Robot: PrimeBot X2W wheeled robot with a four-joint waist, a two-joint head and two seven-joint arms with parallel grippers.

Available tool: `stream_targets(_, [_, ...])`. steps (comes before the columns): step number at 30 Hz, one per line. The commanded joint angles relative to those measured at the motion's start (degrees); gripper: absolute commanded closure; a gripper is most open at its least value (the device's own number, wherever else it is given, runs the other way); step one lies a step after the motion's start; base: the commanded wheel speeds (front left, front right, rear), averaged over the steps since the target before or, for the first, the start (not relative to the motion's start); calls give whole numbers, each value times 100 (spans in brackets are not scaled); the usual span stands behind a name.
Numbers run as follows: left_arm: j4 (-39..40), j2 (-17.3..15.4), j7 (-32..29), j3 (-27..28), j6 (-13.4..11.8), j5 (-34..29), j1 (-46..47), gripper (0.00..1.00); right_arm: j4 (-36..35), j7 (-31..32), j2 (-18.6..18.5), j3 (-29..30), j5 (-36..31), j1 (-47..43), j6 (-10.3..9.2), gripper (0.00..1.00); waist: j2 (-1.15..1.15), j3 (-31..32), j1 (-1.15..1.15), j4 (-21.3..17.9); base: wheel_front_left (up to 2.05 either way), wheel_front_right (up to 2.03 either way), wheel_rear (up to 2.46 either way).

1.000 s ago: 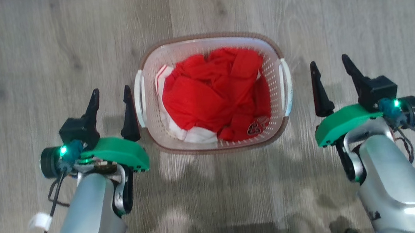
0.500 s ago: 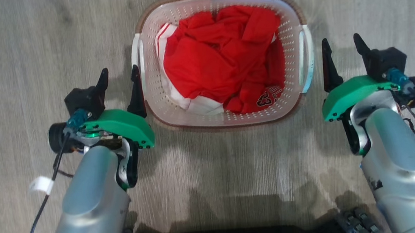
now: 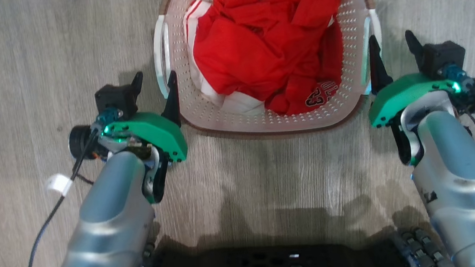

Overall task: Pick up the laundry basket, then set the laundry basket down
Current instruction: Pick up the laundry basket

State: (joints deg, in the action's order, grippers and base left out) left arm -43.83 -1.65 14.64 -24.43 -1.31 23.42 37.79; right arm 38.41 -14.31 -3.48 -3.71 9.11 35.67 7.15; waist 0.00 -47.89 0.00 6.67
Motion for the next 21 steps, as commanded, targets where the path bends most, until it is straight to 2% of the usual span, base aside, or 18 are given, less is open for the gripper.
stream_targets(1, [37,-123,36,80,22,64,-22,0,-54,-69,60,-109,-38,-116,34,0,0,-91,0,32,0,0,0])
stream_targets(21, [-555,-122,36,-528,37,376,907,0,104,-69,59,-80,-197,331,34,0,0,-791,0,187,0,0,0])
